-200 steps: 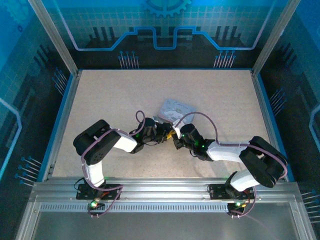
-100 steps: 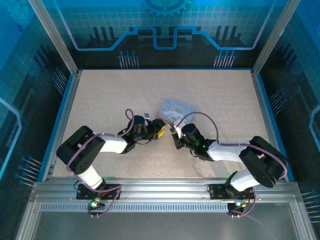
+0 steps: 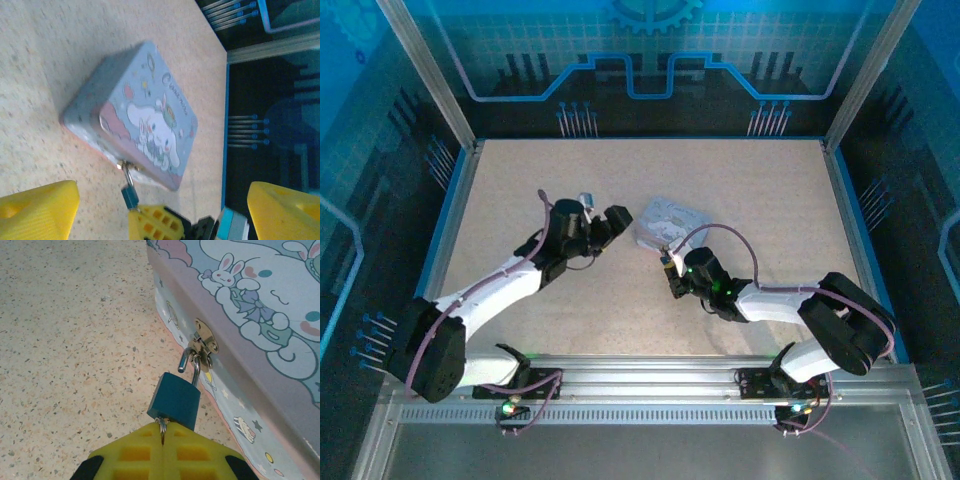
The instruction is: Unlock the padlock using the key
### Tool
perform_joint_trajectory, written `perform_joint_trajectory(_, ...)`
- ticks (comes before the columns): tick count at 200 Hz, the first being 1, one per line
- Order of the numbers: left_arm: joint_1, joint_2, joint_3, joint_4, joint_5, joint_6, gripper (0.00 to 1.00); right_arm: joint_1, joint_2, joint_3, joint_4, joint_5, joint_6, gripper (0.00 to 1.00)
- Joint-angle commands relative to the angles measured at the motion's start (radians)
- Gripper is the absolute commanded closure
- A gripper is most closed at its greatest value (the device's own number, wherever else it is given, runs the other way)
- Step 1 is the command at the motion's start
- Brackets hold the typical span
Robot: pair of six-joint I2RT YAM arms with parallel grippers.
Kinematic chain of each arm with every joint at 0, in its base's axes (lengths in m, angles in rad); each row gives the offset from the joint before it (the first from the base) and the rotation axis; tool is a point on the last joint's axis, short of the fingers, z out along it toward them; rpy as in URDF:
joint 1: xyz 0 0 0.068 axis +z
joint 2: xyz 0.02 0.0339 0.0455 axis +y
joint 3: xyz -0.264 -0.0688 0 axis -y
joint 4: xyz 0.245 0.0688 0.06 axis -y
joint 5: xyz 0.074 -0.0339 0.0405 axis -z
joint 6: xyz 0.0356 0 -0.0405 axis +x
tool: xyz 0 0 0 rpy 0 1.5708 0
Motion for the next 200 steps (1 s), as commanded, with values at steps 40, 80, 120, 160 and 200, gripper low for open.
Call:
perform_joint_trajectory(40, 0.076, 0.298, 0.386, -0.334, 0.149, 0.354, 0.01, -0.011, -0.009, -0.017, -0.032, -0.030, 0.021, 1.00)
perform_joint_trajectory(80, 0.076, 0.499, 0.585, -0.398, 0.193, 0.423, 0.01, -0.011, -0.011, -0.017, -0.038, -0.030, 0.021, 1.00)
perform_joint_trajectory(120, 0.075, 0.672, 0.744, -0.447, 0.281, 0.448, 0.11, -0.012, -0.007, -0.017, -0.039, -0.032, 0.025, 1.00)
perform_joint_trajectory(160, 0.075, 0.762, 0.806, -0.458, 0.299, 0.448, 0.16, -0.012, 0.000, -0.017, -0.036, -0.035, 0.027, 1.00)
perform_joint_trajectory(200, 0.073, 0.827, 0.852, -0.471, 0.308, 0.452, 0.20, -0.012, 0.010, -0.009, -0.043, -0.041, 0.029, 1.00)
